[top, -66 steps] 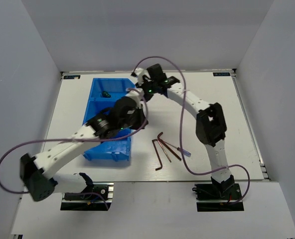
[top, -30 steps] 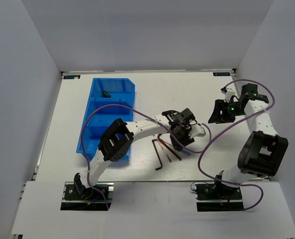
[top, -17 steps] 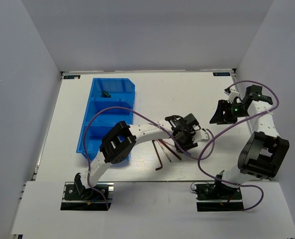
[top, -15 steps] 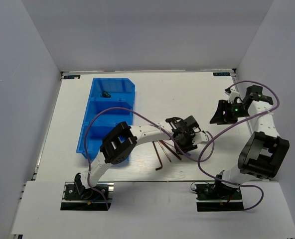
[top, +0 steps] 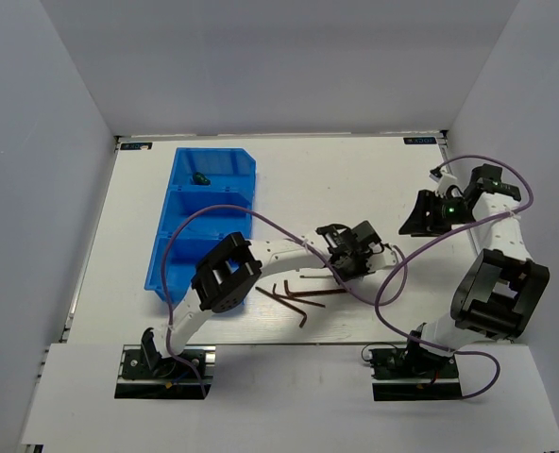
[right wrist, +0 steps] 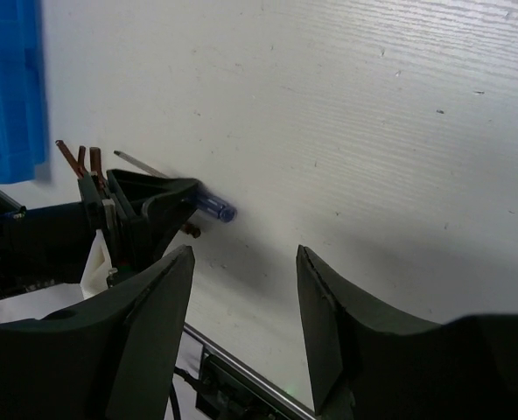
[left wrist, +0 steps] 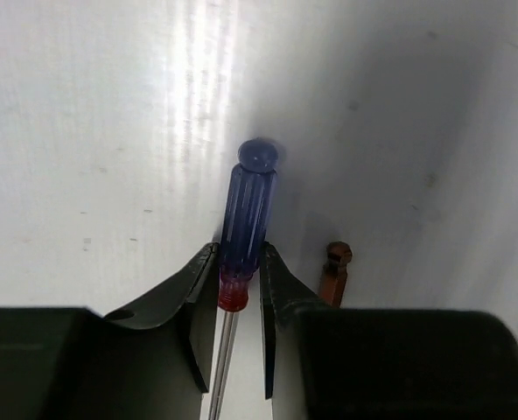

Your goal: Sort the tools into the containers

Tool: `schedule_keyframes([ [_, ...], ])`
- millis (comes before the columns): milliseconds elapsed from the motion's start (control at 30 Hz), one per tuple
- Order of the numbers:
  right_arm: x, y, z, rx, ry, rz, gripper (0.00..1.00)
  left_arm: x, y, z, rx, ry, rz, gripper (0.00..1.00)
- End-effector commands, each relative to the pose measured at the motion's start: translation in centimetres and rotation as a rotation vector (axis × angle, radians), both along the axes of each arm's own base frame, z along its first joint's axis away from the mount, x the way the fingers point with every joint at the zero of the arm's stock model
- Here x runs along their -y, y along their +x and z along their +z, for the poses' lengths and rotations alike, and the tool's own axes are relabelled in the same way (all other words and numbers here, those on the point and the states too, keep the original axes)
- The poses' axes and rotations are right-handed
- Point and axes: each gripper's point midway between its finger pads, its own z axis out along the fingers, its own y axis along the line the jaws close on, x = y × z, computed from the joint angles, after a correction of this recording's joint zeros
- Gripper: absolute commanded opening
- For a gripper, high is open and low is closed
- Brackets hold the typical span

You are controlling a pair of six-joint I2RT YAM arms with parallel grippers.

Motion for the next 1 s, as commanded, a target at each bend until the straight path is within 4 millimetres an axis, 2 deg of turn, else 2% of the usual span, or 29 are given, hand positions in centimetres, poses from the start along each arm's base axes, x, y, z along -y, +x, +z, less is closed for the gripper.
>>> schedule_keyframes([
  [0, -0.8, -0.9, -0.2, 0.007, 0.042, 0.031, 0.55, 0.8, 4.0, 2.3, 0.143, -0.038, 0.110, 0.00],
  [133, -1.3, -1.6, -0.3, 0.040, 0.056, 0.064, 0.51, 2.5, 7.0, 7.6, 0.261, -0.147, 0.174, 0.00],
  [200, -1.9, -2.1, -0.4, 0.039, 0.082, 0.083, 0.51, 2.3, 8.5, 9.9, 0.314, -0.168, 0.218, 0.00],
  [233, -2.0, -2.2, -0.3, 0.050, 0.088, 0.098, 0.50, 1.4, 9.7, 12.3, 0.354, -0.188, 0.276, 0.00],
  [267, -2.3, -2.5, -0.5, 0.040, 0.096, 0.101, 0.50, 1.0, 9.9, 13.9, 0.375, -0.210, 0.306, 0.00],
  [300, -2.5, -2.6, -0.5, 0.039, 0.110, 0.109, 0.49, 0.0, 10.7, 15.5, 0.395, -0.226, 0.347, 0.00],
  [333, -2.7, -2.6, -0.4, 0.051, 0.124, 0.122, 0.47, -2.2, 11.9, 16.0, 0.416, -0.211, 0.410, 0.00],
  [367, -3.1, -2.8, -0.7, 0.041, 0.133, 0.133, 0.46, -4.0, 12.3, 19.7, 0.434, -0.281, 0.476, 0.00],
  [400, -3.5, -2.9, -0.4, 0.051, 0.160, 0.149, 0.41, -5.6, 12.7, 20.7, 0.444, -0.298, 0.519, 0.00],
  [433, -4.0, -3.1, -0.6, 0.058, 0.170, 0.185, 0.36, -8.7, 14.2, 19.9, 0.450, -0.278, 0.586, 0.00],
  [467, -4.4, -3.5, -0.7, 0.071, 0.174, 0.218, 0.33, -10.5, 14.7, 20.5, 0.457, -0.294, 0.624, 0.00],
  [500, -4.8, -3.9, -0.6, 0.062, 0.189, 0.236, 0.28, -12.6, 14.7, 22.8, 0.474, -0.338, 0.651, 0.00],
  [533, -6.0, -4.1, -0.3, 0.096, 0.225, 0.298, 0.16, -15.3, 15.6, 21.2, 0.446, -0.313, 0.681, 0.00],
  [567, -6.3, -4.2, -0.3, 0.127, 0.229, 0.346, 0.11, -16.5, 16.0, 21.4, 0.452, -0.313, 0.683, 0.00],
  [600, -7.1, -5.2, 0.2, 0.106, 0.275, 0.372, 0.06, -17.8, 16.1, 20.6, 0.451, -0.293, 0.688, 0.00],
  [633, -8.0, -5.2, 0.4, 0.159, 0.284, 0.455, 0.00, -19.6, 16.7, 21.7, 0.454, -0.305, 0.718, 0.00],
  [733, -9.2, -5.9, 0.9, 0.138, 0.322, 0.513, 0.00, -21.8, 17.0, 21.7, 0.470, -0.313, 0.704, 0.00],
  [800, -9.6, -6.0, 0.8, 0.122, 0.333, 0.529, 0.00, -24.4, 18.6, 22.7, 0.518, -0.333, 0.746, 0.00],
  [833, -9.9, -6.0, 0.8, 0.125, 0.335, 0.541, 0.00, -24.5, 18.6, 22.7, 0.523, -0.327, 0.738, 0.00],
  [900, -10.1, -6.0, 0.8, 0.112, 0.337, 0.543, 0.00, -25.5, 20.1, 21.0, 0.502, -0.279, 0.738, 0.00],
  [967, -10.4, -5.9, 1.0, 0.109, 0.337, 0.547, 0.00, -26.4, 20.9, 20.4, 0.496, -0.259, 0.751, 0.00],
])
